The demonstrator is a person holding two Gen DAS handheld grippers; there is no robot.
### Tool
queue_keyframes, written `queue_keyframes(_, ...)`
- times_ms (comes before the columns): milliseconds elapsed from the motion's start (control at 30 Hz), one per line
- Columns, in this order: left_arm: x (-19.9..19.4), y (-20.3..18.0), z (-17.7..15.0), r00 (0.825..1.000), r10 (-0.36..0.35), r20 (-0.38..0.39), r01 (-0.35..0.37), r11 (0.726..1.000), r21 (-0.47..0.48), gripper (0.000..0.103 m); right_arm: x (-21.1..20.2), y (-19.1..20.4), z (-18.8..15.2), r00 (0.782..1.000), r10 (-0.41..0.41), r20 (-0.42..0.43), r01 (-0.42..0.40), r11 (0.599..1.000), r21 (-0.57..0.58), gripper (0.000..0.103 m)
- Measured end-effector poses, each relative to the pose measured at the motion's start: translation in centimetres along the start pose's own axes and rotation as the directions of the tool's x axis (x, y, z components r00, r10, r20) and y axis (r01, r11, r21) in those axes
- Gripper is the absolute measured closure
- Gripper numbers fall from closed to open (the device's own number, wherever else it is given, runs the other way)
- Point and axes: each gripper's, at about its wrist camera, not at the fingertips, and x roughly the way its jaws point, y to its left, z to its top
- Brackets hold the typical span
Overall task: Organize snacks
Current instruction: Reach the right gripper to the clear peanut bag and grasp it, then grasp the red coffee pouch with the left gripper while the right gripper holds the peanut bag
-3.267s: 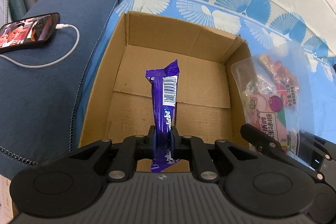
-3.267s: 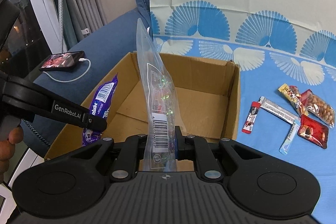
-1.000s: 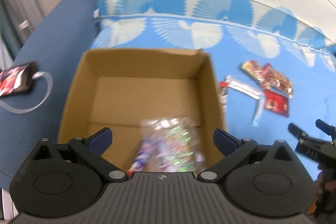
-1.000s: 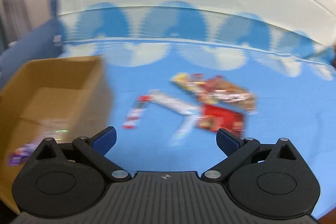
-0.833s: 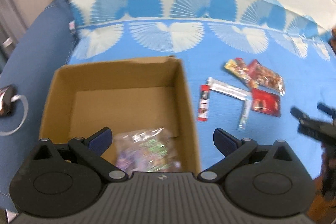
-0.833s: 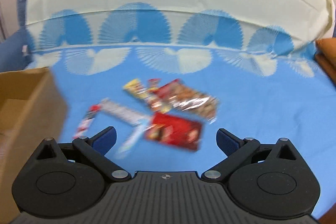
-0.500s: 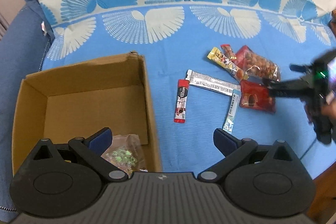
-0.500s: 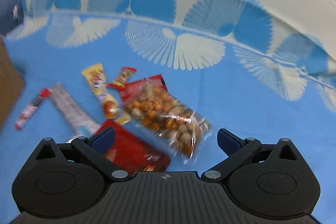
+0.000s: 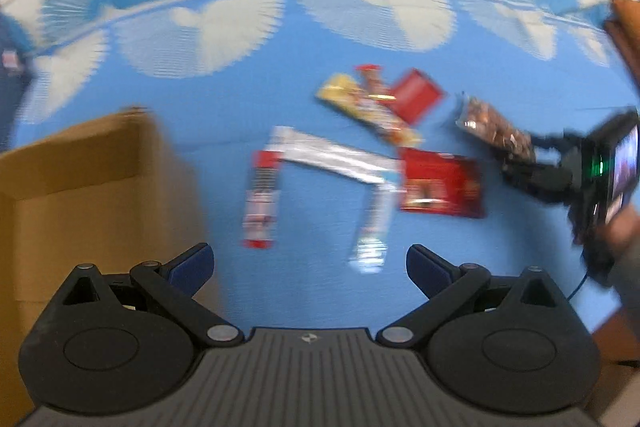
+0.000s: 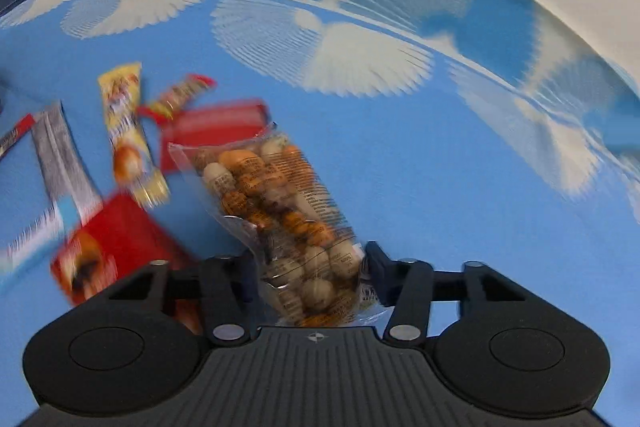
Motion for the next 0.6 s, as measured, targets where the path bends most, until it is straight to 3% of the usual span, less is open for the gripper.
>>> queue_keyframes(100,2.8,-3.3,1.4,0.996,-0.086,-0.021,0.084,0.995,-0.054,0.0,-2.3,-2.9,-3.5,0.99,-0.114,-0.081,0.122,0.987,0.107,0.051)
queue_keyframes(167,5.9,-5.1,2.9,0.99,-0.111,-0.086,0.097,0.983,-0.156,0.0,-2.9,-4.2,-5.9,0.972,-0.184,-0.146,0.203,0.97,0.133,0.05)
queue_keyframes(300,12.5,-7.9,5.4,0.954,-0.21,-0.213,0.097,0.89,-0.445,0.001,-3.9,-5.6,-8.3,0.978,-0.162,-0.134,0.188,0.96,0.209,0.049)
queue_keyframes(367,15.1,-9.1,6.6,0.943,-0.219,-0.251,0.064,0.858,-0.51,0.001,-3.8,-5.5,-8.2,0.978,-0.163,-0.132,0.188,0.959,0.212,0.047)
queue_keyframes(433,17.6,-9.8,7.5,0.938,-0.183,-0.296,-0.003,0.846,-0.533,0.0,-3.6,-5.6,-8.1,0.979,-0.16,-0.125,0.184,0.959,0.216,0.045)
queue_keyframes(500,19.6,-9.5,7.8,0.923,-0.126,-0.363,-0.108,0.821,-0.561,0.0,-3.5,-6.3,-8.1,0.983,-0.141,-0.12,0.167,0.955,0.246,0.043)
queue_keyframes(567,19.7,-9.2,8.0,0.921,-0.111,-0.373,-0.153,0.778,-0.609,0.0,-3.6,-7.0,-8.5,0.987,-0.117,-0.115,0.145,0.95,0.276,0.04)
queue_keyframes(600,19.8,-9.0,8.0,0.919,-0.115,-0.376,-0.156,0.771,-0.618,0.0,-3.4,-7.4,-8.6,0.988,-0.106,-0.112,0.135,0.947,0.29,0.038)
